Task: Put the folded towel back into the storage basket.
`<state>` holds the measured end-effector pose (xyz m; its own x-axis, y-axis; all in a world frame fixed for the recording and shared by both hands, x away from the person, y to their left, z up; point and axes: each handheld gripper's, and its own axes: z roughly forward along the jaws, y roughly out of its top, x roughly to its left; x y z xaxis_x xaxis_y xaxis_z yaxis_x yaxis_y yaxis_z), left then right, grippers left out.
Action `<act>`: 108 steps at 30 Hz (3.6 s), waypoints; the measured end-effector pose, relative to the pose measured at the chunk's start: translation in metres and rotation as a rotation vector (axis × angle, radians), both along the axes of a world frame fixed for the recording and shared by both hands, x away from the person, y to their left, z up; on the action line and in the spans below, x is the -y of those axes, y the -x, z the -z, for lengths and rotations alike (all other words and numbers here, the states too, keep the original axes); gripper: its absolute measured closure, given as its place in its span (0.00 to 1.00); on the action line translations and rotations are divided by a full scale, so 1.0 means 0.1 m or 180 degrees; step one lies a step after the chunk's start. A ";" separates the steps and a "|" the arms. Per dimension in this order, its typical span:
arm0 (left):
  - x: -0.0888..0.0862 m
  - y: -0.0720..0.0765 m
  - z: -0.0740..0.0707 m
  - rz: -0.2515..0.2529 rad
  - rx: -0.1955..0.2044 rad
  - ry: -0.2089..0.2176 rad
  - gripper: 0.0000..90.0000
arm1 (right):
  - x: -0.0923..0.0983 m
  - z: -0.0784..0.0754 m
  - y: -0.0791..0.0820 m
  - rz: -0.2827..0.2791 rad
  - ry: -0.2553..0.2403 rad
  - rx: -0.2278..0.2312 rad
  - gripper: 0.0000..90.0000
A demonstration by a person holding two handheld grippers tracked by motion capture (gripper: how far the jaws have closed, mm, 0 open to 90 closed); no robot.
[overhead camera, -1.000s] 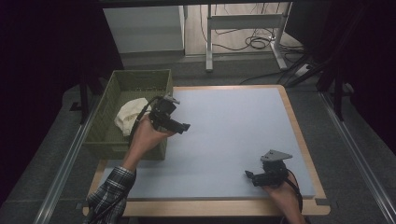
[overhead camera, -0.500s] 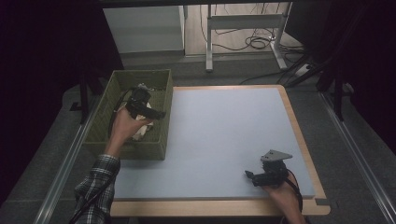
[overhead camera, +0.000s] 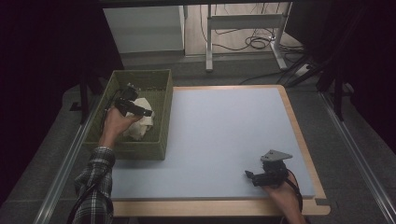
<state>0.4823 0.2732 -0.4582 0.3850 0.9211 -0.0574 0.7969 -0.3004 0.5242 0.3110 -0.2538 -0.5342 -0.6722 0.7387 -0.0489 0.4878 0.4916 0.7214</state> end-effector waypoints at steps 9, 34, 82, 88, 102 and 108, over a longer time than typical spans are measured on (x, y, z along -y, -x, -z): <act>-0.08 -0.23 0.28 -0.0216 -0.0455 -0.0257 0.01 | 0.00 0.00 0.00 0.0002 -0.0004 0.0003 0.11; -0.16 -0.31 0.46 -0.0136 -0.1121 -0.0432 0.94 | 0.00 0.00 0.00 0.0001 -0.0005 0.0004 0.11; -0.50 -0.31 0.46 -0.0768 -0.1231 -0.0341 0.92 | 0.00 0.00 0.00 0.0001 -0.0006 0.0004 0.11; -0.53 -0.26 0.37 -0.0725 -0.1071 0.0099 0.93 | 0.00 0.00 0.00 0.0000 -0.0006 0.0004 0.11; -0.52 -0.01 -0.22 -0.0443 -0.0558 0.0604 0.92 | 0.00 0.00 0.00 0.0000 -0.0004 0.0004 0.11; -0.49 0.13 -0.47 -0.0329 -0.0376 0.0687 0.92 | 0.00 0.00 0.00 0.0000 0.0000 0.0005 0.11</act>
<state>0.4696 0.3220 -0.4108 0.2685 0.9168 -0.2958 0.8770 -0.1056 0.4687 0.3109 -0.2539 -0.5343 -0.6722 0.7386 -0.0499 0.4866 0.4916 0.7222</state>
